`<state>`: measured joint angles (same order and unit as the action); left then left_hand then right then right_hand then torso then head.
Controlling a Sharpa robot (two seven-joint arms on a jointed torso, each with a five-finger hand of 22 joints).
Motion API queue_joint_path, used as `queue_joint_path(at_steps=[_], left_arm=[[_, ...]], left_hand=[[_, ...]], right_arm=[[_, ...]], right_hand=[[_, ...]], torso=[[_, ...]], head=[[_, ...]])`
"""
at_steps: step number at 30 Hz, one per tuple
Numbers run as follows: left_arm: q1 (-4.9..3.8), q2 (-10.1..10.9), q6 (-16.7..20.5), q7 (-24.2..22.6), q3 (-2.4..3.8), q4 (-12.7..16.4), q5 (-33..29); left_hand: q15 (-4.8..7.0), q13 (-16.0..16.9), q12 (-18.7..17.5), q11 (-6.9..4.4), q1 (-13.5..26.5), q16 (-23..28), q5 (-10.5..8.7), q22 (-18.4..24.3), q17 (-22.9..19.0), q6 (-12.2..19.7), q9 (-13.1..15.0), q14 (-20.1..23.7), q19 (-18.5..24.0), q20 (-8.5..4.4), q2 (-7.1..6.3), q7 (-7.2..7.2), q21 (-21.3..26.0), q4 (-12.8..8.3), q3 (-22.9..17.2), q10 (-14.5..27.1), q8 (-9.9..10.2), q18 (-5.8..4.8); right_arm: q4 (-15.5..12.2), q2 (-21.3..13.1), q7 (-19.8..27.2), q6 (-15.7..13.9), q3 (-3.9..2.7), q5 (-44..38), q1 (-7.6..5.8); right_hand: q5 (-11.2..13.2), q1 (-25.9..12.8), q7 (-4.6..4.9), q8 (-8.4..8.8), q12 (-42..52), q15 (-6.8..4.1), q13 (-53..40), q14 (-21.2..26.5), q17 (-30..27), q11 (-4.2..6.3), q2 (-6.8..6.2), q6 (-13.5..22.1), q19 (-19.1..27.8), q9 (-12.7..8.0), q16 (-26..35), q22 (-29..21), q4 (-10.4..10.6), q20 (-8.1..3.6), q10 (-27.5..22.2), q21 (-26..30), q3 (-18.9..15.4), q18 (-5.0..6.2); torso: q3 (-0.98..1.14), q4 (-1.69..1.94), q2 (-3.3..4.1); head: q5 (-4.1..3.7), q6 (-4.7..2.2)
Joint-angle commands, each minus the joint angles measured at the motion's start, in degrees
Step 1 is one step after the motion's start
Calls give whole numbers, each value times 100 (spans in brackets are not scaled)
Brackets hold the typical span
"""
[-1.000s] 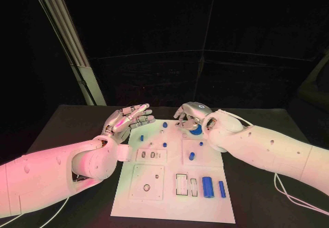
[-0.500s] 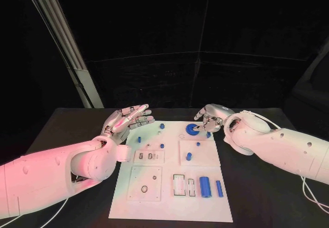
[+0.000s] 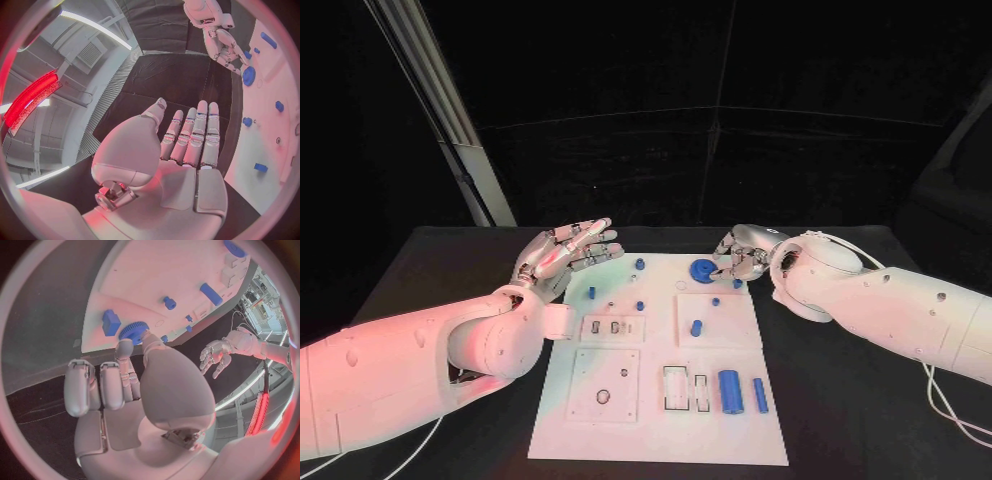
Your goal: Assemble the parts on the task board
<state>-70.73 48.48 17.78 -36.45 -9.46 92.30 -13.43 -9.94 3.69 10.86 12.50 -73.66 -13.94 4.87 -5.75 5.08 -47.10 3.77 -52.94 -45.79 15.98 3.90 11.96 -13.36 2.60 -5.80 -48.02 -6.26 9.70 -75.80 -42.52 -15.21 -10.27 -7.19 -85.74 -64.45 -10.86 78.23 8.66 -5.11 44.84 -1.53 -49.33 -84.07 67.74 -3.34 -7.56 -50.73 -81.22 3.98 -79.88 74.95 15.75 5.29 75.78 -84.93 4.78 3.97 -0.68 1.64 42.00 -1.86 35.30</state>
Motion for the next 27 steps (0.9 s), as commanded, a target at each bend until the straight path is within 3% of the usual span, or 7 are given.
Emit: queue_joint_path(at_steps=[1,7,19,27], left_arm=[[-9,2,-25,-26,4,1,7],[-9,3,-26,-25,4,-3,7],[-8,-2,-45,-18,4,-14,7],[-8,-9,-72,-13,4,-17,7]], left_hand=[[11,-5,29,-9,-18,-25,-10,8,-10,-18,-2,-30,-30,6,20,312,14,-25,-6,47,21,74],[11,-5,29,-9,-18,-25,-10,8,-10,-18,-2,-30,-30,6,20,312,14,-25,-6,47,21,74],[13,-6,31,-10,-20,-27,-10,10,-11,-19,-2,-33,-35,5,21,311,15,-33,-12,47,21,74],[13,-6,31,-10,-18,-27,-10,10,-11,-18,-2,-34,-36,5,21,312,15,-33,-12,49,22,74]], right_arm=[[15,34,3,116,-5,32,-12],[3,76,75,43,-5,10,-12],[39,158,64,21,-6,-79,-11],[108,248,-41,66,-6,-235,-12]], right_hand=[[-13,72,-3,-60,308,48,-300,-232,78,8,34,0,-70,9,-62,179,31,2,109,-44,-10,-113],[-15,94,-9,-104,968,47,-937,-254,244,11,70,-32,-142,9,-148,302,36,0,287,-93,-52,-138],[-29,110,-8,-118,1174,50,-1149,-265,330,9,95,-34,-176,5,-191,361,24,2,326,-117,-67,-150],[34,117,13,-95,1313,67,-1310,-275,421,-11,32,38,-198,-8,-236,405,23,14,323,-135,-125,-158]], torso=[[-4,5,2],[1,-6,0],[1,-2,4],[1,2,4]], head=[[10,10],[21,16],[28,16],[31,31]])
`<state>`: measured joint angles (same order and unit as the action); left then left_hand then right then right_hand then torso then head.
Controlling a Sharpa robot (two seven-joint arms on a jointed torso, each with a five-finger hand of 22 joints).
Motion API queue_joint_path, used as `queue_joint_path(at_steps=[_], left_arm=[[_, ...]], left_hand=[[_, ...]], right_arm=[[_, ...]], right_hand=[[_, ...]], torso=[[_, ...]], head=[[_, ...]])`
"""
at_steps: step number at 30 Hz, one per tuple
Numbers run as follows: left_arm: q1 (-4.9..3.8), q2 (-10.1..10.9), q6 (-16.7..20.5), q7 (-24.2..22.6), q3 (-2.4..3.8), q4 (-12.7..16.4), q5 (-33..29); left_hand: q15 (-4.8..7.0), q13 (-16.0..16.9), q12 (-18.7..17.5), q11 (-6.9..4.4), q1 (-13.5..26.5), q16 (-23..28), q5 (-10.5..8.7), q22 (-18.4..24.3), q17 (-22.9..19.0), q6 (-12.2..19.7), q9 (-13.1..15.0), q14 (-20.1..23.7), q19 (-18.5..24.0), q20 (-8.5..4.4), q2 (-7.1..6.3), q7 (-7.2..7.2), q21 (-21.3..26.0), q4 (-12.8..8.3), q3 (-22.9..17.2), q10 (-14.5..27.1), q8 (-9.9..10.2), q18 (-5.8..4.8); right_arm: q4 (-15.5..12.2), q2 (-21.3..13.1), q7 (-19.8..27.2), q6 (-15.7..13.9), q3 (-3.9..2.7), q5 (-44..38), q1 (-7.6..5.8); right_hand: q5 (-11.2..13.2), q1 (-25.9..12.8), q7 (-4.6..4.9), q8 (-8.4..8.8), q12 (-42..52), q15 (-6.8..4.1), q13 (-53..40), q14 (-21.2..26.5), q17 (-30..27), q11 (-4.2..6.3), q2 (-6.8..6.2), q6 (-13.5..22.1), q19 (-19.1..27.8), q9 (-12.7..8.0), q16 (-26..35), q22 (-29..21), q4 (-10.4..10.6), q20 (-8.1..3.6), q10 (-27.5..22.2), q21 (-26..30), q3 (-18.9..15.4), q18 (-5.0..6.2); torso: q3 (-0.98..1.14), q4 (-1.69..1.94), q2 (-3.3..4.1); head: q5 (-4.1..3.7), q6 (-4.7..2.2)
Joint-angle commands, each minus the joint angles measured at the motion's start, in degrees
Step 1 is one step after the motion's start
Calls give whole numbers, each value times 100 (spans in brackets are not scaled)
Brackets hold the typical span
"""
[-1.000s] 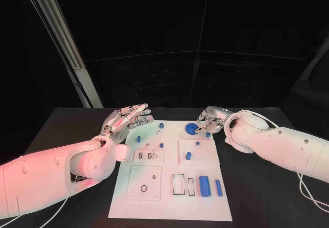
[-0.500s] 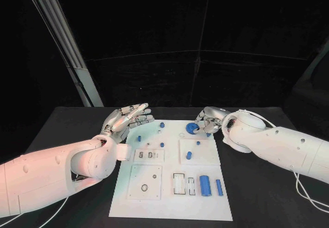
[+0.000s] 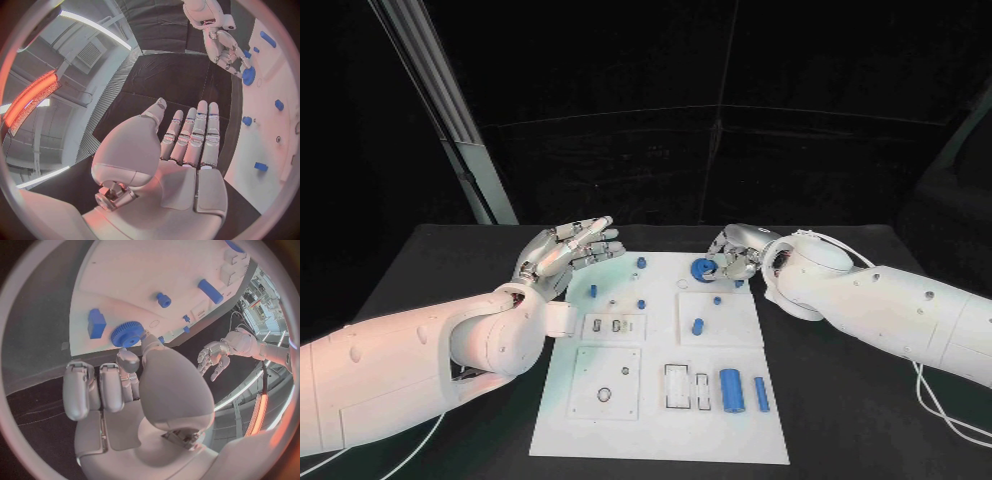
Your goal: Assemble the parts on the task board
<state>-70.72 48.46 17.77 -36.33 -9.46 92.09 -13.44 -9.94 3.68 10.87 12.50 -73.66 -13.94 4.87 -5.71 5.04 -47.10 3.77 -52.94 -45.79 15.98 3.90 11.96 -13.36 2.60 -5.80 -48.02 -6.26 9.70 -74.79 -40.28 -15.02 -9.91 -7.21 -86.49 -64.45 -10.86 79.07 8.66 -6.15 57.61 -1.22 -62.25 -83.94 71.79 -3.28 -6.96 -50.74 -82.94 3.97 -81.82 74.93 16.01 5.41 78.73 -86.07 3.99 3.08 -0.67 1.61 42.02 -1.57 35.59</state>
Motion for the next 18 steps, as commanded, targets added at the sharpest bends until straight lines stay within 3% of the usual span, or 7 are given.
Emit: queue_joint_path(at_steps=[1,14,18], left_arm=[[-9,-8,-73,-24,5,3,8],[-9,-7,-88,-19,5,1,-33],[-9,-8,-98,-12,5,3,-36]], left_hand=[[13,-6,31,-10,-18,-27,-10,6,-7,-18,-2,-34,-36,5,21,312,15,-33,-12,49,22,74],[13,-6,31,-10,-16,-27,-11,6,-7,-17,-2,-34,-37,5,20,312,15,-33,-12,49,23,74],[13,-6,31,-10,-16,-27,-11,6,-7,-17,-2,-34,-37,5,20,312,15,-33,-12,49,23,74]], right_arm=[[13,37,-73,36,-4,-193,-12],[75,151,-159,67,-4,-475,-12],[100,175,-146,76,-4,-517,-12]], right_hand=[[37,35,14,9,38,36,-22,-288,19,-18,-30,41,-27,-7,-44,408,-4,3,27,-20,-47,-69],[70,170,22,5,89,46,-104,-290,64,-25,-1,66,-33,-4,-66,427,-56,15,-2,-28,-8,-72],[54,353,13,-36,192,40,-216,-286,71,-14,102,21,-40,8,-70,445,-172,15,9,-34,90,-75]], torso=[[0,3,2],[2,-1,0],[3,-2,-2]], head=[[5,5],[7,18],[-7,2]])
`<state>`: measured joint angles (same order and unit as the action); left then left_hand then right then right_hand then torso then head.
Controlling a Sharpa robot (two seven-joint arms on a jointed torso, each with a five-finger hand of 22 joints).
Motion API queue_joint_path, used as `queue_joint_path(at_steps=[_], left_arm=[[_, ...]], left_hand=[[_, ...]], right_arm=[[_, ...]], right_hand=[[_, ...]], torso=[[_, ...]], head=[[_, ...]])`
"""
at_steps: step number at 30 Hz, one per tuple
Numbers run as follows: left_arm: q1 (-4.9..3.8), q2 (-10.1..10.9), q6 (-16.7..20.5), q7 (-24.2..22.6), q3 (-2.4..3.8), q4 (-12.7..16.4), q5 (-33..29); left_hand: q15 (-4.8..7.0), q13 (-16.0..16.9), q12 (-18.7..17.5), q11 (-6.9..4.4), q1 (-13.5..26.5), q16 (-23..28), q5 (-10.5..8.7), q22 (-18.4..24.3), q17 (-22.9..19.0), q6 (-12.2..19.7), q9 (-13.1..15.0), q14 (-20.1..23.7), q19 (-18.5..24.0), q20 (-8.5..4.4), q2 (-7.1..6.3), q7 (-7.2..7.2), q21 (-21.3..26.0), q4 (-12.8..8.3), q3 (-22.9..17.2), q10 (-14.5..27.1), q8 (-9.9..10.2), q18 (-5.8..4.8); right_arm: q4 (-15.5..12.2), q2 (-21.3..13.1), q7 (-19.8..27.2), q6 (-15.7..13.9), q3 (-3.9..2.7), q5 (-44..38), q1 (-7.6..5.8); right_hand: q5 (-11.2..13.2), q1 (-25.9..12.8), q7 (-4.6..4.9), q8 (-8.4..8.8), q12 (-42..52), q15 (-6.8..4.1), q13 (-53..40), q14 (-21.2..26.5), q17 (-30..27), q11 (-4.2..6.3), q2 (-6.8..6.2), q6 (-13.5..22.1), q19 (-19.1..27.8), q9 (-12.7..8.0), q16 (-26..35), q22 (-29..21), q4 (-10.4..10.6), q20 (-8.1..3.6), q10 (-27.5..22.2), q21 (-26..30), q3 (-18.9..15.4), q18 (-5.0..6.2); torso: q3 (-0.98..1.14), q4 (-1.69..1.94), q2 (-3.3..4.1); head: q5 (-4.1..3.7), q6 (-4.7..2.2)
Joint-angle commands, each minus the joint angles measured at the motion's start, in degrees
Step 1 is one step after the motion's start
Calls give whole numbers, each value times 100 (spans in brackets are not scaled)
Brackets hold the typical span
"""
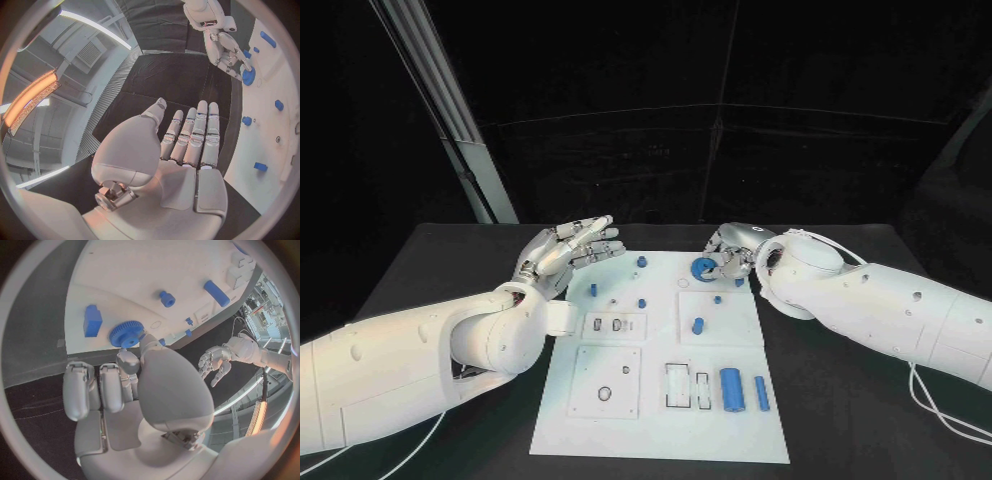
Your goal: Assemble the parts on the task board
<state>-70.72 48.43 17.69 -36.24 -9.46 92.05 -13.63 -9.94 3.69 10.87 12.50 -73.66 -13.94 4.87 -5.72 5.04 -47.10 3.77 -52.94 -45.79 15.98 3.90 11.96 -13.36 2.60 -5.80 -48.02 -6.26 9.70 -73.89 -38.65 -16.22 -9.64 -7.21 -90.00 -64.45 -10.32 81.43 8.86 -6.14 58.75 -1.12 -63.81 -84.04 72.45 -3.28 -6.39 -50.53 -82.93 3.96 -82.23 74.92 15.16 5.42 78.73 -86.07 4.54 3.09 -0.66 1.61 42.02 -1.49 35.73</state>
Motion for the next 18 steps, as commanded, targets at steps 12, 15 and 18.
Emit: queue_joint_path(at_steps=[12,15,18], left_arm=[[-10,-12,-98,-21,5,7,-18],[-10,-18,-101,-23,5,8,-18],[-10,-17,-98,-24,5,10,-18]], left_hand=[[13,-6,31,-10,-11,-26,-12,10,-10,-16,-3,-33,-39,5,19,312,17,-36,-14,51,24,73],[13,-6,31,-10,-11,-26,-12,10,-10,-16,-3,-33,-39,5,19,312,17,-36,-14,51,24,73],[13,-6,31,-10,-11,-26,-12,10,-10,-16,-3,-33,-39,5,19,312,17,-36,-14,51,24,73]], right_arm=[[41,49,44,279,-4,-301,-11],[46,57,54,362,-3,-312,-10],[50,64,61,425,-3,-318,-10]], right_hand=[[99,450,-8,-116,396,22,-365,-282,78,-7,142,-76,-61,13,-58,493,-426,4,95,-51,274,-85],[102,438,-8,-132,468,23,-426,-283,85,-7,146,-100,-65,16,-61,500,-438,5,124,-54,283,-87],[117,406,-9,-147,517,24,-470,-283,91,-8,144,-122,-69,18,-63,508,-444,6,142,-57,286,-88]], torso=[[3,1,-1],[3,8,2],[2,3,0]], head=[[-23,12],[-31,20],[-25,27]])
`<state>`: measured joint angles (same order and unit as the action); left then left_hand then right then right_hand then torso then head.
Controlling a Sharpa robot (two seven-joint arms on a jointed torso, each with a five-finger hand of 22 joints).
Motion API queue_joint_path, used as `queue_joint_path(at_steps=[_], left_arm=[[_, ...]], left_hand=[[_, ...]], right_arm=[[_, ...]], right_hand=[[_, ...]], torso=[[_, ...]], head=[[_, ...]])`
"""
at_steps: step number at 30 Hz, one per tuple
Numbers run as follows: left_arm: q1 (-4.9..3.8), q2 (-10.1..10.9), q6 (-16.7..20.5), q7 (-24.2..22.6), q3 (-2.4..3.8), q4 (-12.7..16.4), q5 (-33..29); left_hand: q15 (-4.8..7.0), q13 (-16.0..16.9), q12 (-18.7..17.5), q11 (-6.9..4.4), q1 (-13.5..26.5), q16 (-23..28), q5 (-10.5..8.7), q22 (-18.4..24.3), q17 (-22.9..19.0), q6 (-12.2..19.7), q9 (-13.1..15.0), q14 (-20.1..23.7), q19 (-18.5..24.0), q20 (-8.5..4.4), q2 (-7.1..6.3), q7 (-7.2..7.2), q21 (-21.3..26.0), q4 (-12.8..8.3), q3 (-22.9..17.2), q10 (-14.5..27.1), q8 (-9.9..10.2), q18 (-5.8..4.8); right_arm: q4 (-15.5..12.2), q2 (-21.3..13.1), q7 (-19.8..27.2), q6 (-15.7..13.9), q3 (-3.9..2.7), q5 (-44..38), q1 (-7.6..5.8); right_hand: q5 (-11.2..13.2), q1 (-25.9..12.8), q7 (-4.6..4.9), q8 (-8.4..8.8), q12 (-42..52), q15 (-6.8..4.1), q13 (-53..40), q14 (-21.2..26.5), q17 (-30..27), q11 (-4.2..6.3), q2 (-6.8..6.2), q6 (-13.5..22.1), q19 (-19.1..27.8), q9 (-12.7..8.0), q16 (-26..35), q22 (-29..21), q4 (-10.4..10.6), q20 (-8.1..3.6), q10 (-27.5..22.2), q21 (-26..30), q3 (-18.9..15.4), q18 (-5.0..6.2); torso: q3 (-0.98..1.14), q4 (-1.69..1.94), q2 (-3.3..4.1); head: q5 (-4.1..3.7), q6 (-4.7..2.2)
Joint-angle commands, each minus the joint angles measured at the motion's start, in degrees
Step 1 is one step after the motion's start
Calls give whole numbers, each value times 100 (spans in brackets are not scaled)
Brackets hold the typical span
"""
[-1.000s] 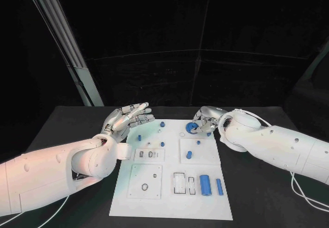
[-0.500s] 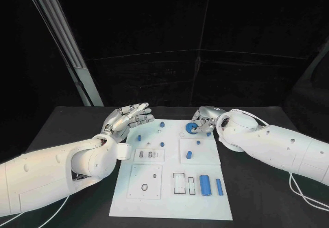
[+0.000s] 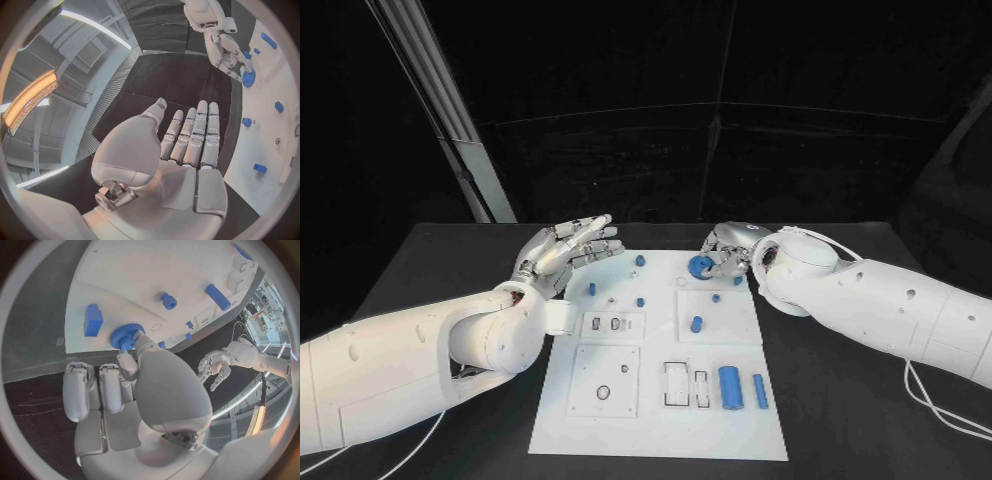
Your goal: Assemble the parts on the task board
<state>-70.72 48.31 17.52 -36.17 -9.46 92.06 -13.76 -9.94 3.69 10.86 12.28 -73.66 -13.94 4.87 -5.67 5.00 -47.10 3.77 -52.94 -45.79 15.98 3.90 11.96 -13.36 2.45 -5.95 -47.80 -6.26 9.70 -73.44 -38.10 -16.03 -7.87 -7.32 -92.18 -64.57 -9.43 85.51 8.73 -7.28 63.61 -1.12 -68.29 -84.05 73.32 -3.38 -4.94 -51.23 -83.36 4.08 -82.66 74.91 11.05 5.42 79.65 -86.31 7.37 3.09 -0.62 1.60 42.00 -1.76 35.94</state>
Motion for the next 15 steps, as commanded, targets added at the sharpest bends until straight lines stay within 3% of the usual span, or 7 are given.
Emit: queue_joint_path(at_steps=[1,6,15], left_arm=[[-10,-5,-80,-31,5,9,-5],[-10,-1,-74,-32,5,11,-5],[-10,5,-64,-32,5,12,-5]], left_hand=[[12,-6,31,12,-11,-26,-12,5,-5,-16,-3,-33,-39,5,19,312,17,-21,2,30,24,73],[12,-6,31,12,-11,-26,-12,5,-5,-16,-3,-33,-39,5,19,312,17,-21,2,30,24,73],[13,-6,32,11,-13,-26,-11,7,-7,-15,-3,-33,-41,4,21,311,18,-26,-4,31,25,73]], right_arm=[[7,10,44,261,8,-101,1],[19,19,43,232,8,-104,1],[-162,-14,151,-519,7,-239,2]], right_hand=[[41,-25,2,-42,56,24,-44,-283,4,2,3,-65,-28,6,-20,513,-32,6,58,-35,4,-90],[70,-141,-11,-97,190,20,-163,-281,7,11,52,-162,-24,12,-19,510,-18,6,108,-34,23,-88],[-119,-254,-89,-205,544,-28,-477,-294,76,74,212,-516,-63,40,-44,574,-50,-30,242,-57,167,-101]], torso=[[-1,1,1],[-2,-1,0],[-2,5,-4]], head=[[4,7],[5,6],[17,-3]])
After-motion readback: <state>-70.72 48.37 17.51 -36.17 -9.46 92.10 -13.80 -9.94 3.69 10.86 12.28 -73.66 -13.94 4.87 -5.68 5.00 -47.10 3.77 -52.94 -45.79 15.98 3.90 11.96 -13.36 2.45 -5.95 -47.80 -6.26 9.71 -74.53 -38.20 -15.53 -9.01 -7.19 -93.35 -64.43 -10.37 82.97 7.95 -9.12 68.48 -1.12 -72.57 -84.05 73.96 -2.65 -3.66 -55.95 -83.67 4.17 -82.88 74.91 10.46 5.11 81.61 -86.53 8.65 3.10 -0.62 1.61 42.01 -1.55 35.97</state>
